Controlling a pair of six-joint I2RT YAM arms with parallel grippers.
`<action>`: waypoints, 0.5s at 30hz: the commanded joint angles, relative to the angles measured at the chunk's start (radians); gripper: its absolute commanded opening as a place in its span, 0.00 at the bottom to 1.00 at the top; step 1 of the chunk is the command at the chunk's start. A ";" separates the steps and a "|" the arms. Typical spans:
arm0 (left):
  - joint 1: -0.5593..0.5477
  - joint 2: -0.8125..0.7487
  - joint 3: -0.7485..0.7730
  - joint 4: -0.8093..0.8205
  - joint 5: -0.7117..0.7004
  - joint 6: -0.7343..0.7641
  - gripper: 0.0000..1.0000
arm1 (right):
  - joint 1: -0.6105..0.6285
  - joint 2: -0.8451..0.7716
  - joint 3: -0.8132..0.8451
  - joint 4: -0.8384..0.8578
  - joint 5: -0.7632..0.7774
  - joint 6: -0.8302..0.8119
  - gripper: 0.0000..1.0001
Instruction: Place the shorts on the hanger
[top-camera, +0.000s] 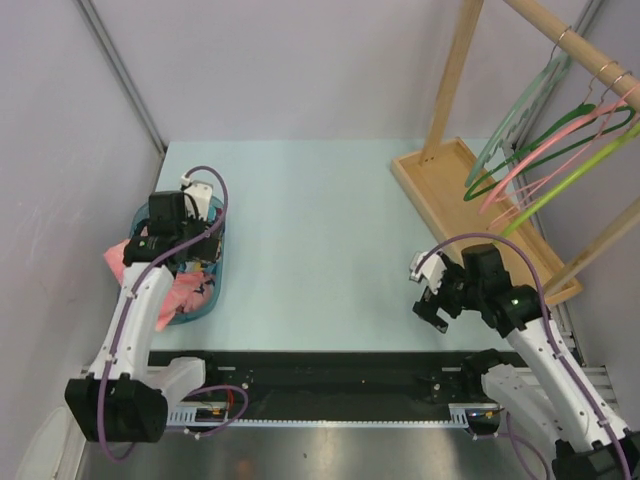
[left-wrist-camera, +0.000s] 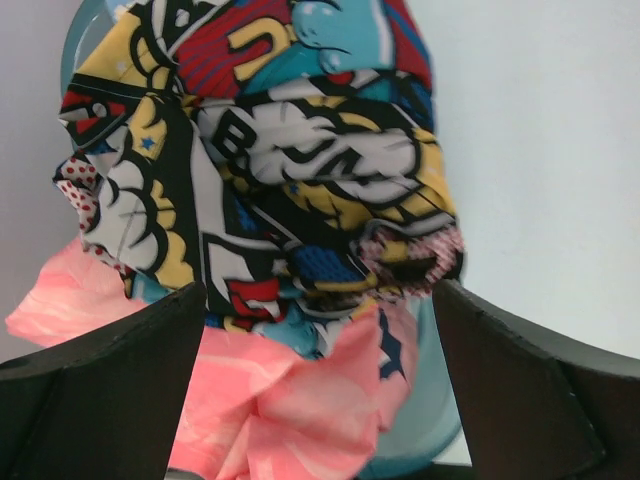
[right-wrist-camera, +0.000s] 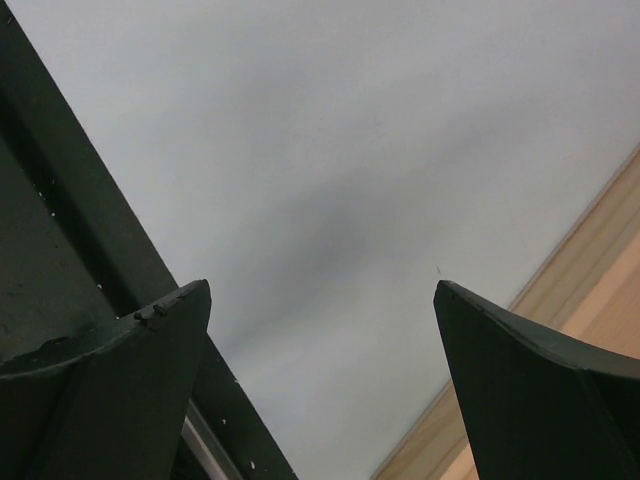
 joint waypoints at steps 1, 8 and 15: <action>0.061 0.091 0.009 0.107 -0.030 0.040 1.00 | 0.118 0.045 0.036 0.103 0.093 0.097 1.00; 0.101 0.228 0.018 0.144 -0.031 0.066 0.90 | 0.232 0.214 0.132 0.172 0.013 0.203 1.00; 0.108 0.205 0.133 0.063 0.113 0.067 0.08 | 0.350 0.355 0.205 0.216 -0.021 0.231 1.00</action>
